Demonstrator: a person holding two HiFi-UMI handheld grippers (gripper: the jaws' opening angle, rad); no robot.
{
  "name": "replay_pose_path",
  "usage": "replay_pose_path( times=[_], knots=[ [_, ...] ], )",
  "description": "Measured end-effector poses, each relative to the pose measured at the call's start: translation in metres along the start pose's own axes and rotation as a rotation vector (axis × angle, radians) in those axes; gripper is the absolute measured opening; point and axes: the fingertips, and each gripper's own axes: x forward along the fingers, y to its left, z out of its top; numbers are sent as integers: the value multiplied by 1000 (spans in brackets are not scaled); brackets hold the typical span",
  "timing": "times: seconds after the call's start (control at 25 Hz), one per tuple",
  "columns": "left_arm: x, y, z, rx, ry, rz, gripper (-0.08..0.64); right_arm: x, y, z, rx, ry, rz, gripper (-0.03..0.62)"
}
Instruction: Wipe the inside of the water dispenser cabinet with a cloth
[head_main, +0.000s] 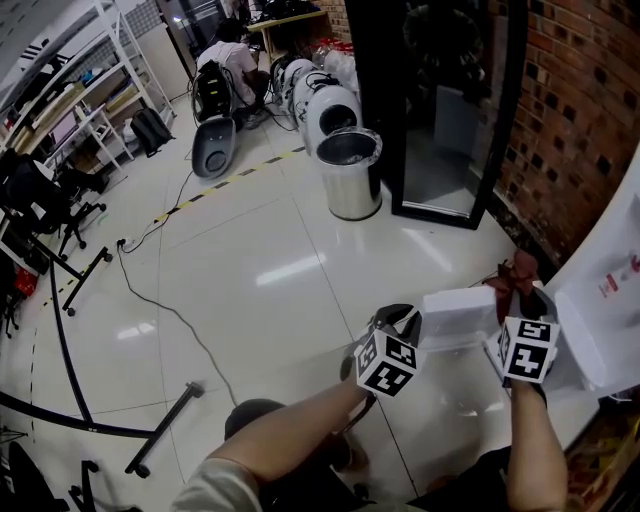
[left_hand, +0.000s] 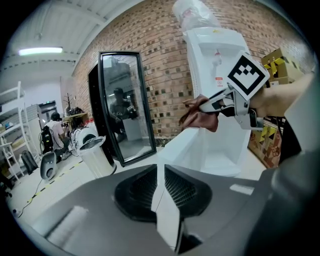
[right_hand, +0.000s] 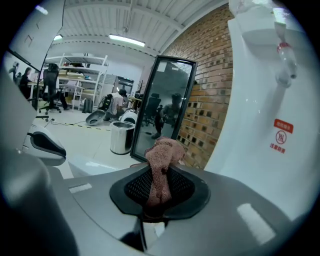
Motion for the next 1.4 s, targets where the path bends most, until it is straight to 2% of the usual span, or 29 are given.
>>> replay_pose_path(
  times=[0.16,0.52,0.8,0.92,1.04,1.16,1.32,1.4],
  knots=[
    [-8,13,4,-27,-28,36,2,-15,20,18,-9,-66,63,72],
    [-29,29,20,-83,-108,61,0,-53,72,52,-90,-216,194,72],
    [-44,40,38,-136,-168,67,0,-77,108,63,-172,-250,284,72],
    [-52,36,53,-170,-202,53,0,-95,120,54,-210,-279,328,72],
    [-58,37,63,-146,-236,71,0,-105,133,42,-266,-275,379,72],
    [-60,49,47,-156,-199,122,0,-111,147,41,-272,-279,445,72],
    [-64,59,32,-200,-90,166,0,-120,160,48,-297,-290,519,72],
    [-71,58,44,-165,-68,165,0,-122,162,45,-311,-284,537,72]
  ],
)
